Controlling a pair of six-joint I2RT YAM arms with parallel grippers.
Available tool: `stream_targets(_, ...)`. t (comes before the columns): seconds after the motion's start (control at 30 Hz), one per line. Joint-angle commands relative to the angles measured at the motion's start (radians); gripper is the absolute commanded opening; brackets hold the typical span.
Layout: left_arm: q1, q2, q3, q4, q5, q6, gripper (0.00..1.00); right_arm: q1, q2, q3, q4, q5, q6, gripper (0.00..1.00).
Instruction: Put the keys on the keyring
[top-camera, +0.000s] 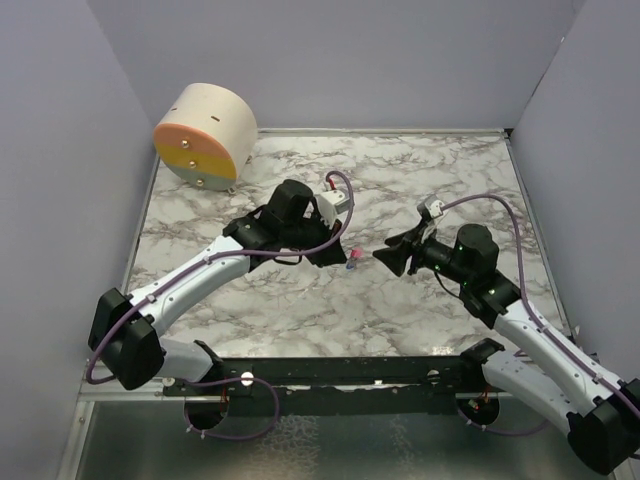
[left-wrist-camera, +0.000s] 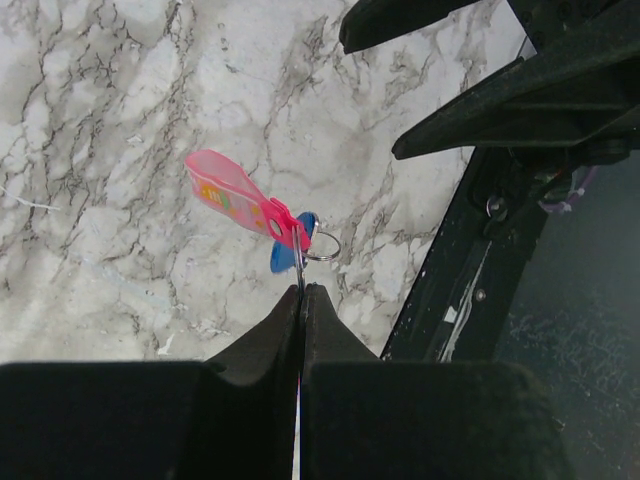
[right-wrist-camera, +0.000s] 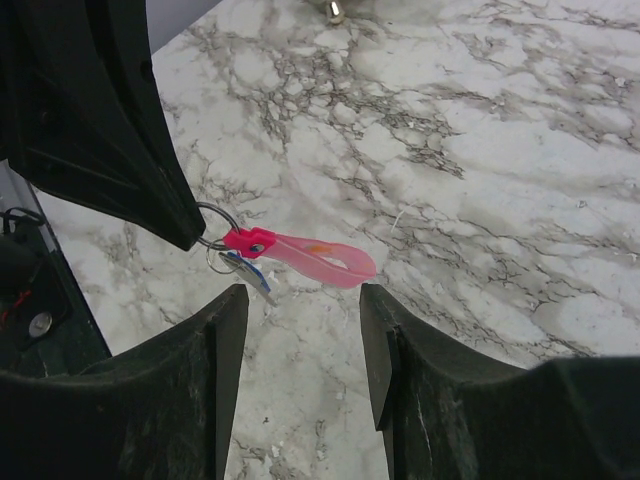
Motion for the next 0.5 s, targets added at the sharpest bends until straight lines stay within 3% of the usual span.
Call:
stream_targets(0.0, -0.01, -0.064, -0.022, 0.009, 0.044, 0.021, 0.0, -0.001, -0.01, -0.02, 0.08, -0.068, 0.002, 0.49)
stream_targets(0.47, -0.037, -0.121, -0.1, 0.051, -0.018, -0.057, 0.0, -0.002, 0.017, -0.068, 0.215, -0.175, 0.037, 0.49)
